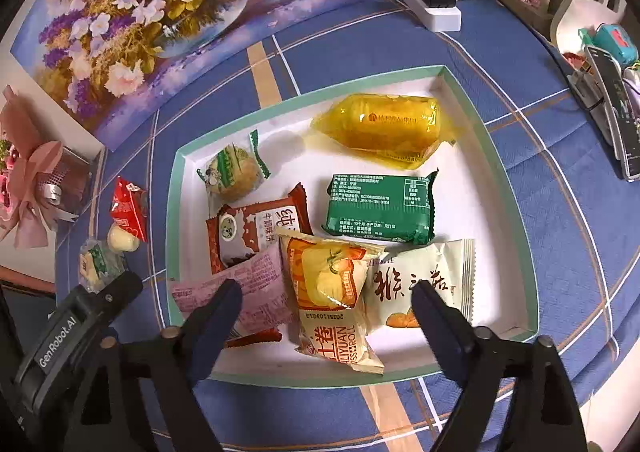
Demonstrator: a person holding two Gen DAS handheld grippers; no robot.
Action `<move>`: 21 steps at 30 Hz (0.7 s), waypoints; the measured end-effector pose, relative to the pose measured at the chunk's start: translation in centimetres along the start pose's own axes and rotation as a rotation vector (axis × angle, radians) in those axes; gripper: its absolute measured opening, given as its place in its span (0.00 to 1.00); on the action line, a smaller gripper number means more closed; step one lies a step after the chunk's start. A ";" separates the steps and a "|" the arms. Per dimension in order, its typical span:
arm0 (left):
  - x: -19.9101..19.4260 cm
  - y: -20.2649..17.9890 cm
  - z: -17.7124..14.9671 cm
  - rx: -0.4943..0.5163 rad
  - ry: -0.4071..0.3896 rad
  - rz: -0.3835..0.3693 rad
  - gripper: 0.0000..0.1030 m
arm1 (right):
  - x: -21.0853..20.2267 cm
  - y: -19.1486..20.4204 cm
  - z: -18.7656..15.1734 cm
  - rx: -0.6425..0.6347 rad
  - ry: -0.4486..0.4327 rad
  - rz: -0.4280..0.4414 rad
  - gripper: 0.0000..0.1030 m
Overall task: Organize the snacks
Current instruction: 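Carry both packets over the white tray and open both tools to drop them, then move both tools back toward the remaining snacks beside the tray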
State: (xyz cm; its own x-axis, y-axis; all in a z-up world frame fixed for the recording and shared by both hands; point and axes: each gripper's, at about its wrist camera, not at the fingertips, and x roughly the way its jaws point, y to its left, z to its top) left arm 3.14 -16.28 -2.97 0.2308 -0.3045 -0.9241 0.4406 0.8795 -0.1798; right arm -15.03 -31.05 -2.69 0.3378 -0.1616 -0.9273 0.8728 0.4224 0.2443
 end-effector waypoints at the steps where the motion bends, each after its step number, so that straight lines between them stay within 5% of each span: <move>1: 0.0 0.1 0.0 -0.003 -0.002 0.005 0.94 | 0.0 0.0 0.0 0.002 -0.002 0.003 0.96; 21: -1.5 1.7 0.4 -0.012 -0.041 0.071 0.94 | -0.7 1.3 -0.4 -0.042 -0.037 -0.018 1.00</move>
State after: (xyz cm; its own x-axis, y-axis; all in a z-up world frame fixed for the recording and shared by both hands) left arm 3.84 -14.46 -1.74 0.2965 -0.2554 -0.9202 0.4113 0.9038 -0.1183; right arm -14.21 -30.05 -1.86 0.3354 -0.2026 -0.9201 0.8639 0.4557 0.2146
